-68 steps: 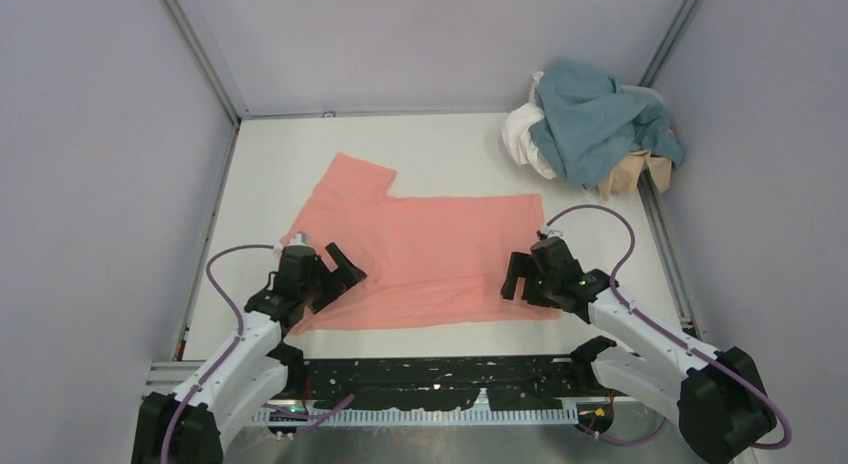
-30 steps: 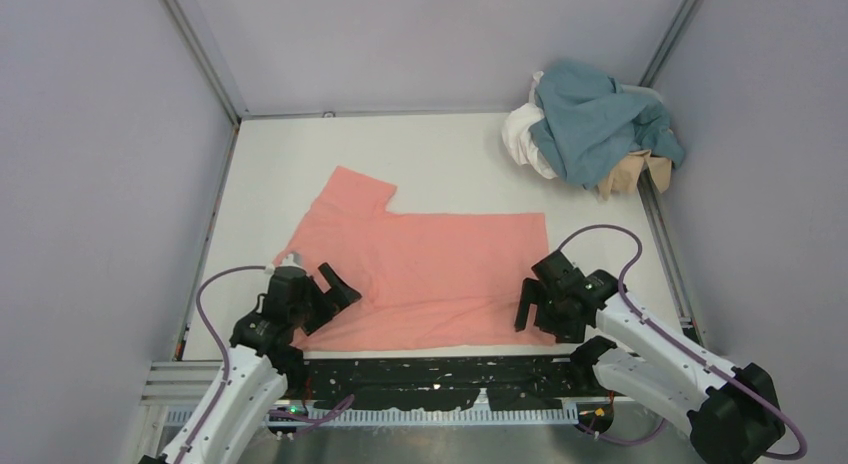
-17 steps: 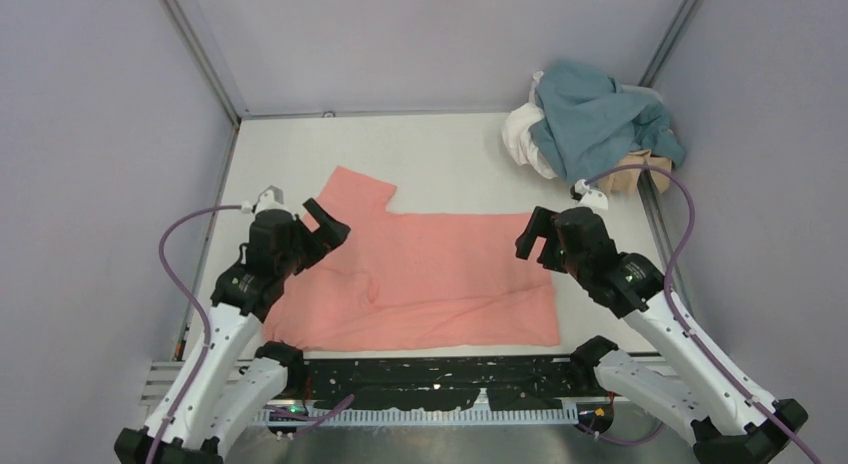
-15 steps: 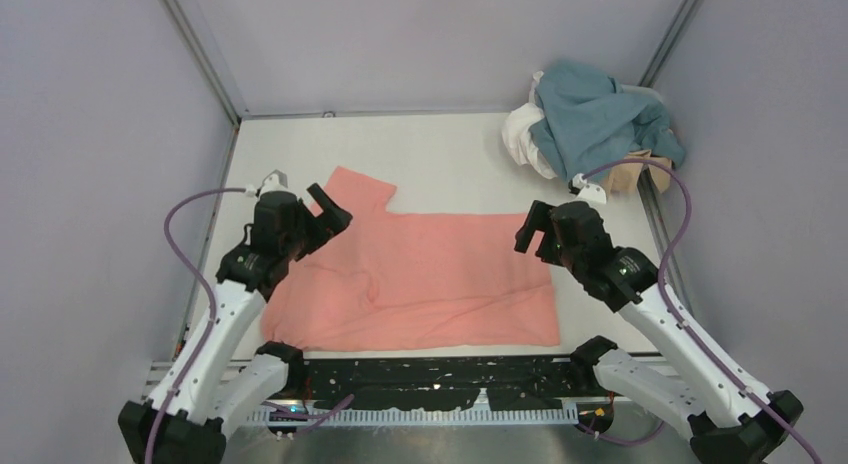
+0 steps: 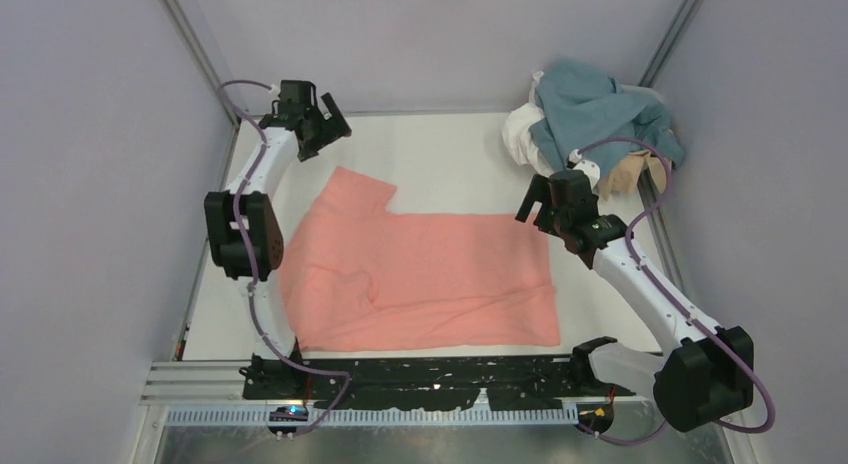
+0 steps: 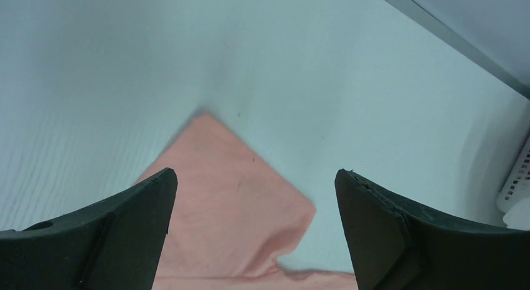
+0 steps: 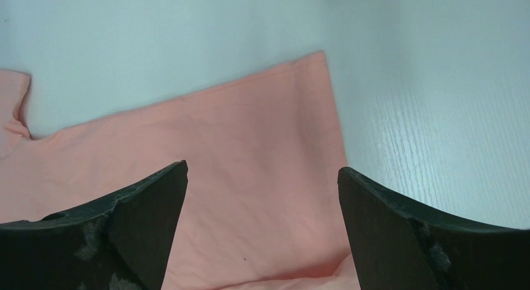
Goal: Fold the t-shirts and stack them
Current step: Grab the side of the flattened tshirt furthest away from the robot with both arms, then fold the other side of the tshirt into a rectangle
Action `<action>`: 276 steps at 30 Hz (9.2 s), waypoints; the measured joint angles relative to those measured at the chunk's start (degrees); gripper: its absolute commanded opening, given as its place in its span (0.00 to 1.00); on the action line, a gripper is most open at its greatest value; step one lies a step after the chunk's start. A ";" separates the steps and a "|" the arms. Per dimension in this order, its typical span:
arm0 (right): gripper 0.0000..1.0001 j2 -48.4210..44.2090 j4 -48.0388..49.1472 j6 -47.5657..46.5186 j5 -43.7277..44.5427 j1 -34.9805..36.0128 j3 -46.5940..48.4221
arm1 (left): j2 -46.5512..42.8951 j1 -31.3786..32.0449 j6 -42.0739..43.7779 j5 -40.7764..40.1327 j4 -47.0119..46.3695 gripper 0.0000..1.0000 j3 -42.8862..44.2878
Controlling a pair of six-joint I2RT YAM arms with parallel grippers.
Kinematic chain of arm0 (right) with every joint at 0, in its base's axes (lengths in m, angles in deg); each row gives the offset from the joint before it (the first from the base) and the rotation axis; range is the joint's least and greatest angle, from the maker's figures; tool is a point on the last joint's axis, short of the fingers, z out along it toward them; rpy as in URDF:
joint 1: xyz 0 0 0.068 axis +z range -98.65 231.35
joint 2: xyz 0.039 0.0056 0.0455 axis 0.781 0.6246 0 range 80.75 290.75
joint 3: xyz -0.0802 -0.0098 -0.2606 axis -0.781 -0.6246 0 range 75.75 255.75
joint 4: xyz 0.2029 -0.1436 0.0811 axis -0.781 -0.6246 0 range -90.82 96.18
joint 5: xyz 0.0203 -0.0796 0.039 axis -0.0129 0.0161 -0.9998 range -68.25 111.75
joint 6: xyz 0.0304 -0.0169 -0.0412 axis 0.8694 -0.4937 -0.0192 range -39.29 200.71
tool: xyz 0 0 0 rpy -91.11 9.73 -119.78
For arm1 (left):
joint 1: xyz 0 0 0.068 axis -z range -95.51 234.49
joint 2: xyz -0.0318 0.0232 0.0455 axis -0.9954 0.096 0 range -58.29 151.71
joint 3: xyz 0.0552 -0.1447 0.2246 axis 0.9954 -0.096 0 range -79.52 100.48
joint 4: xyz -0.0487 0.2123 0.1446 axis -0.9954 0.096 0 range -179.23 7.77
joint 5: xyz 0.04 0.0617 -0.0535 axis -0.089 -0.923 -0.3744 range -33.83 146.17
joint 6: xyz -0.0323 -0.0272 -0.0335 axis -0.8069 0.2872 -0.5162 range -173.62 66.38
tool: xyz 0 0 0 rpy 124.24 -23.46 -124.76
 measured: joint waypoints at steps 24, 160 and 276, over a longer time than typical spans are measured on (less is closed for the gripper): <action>0.95 5.40 5.09 -0.35 -6.86 -2.51 -0.68 | 26.56 -2.40 -3.65 2.62 5.86 0.99 21.57; 0.54 46.80 -0.31 1.62 9.77 -6.29 23.56 | 27.47 5.60 8.55 -3.76 26.21 0.00 24.65; 0.31 2.75 -8.28 -4.00 -1.73 -0.61 -10.58 | -85.26 8.48 -17.73 -11.89 21.29 0.36 -75.84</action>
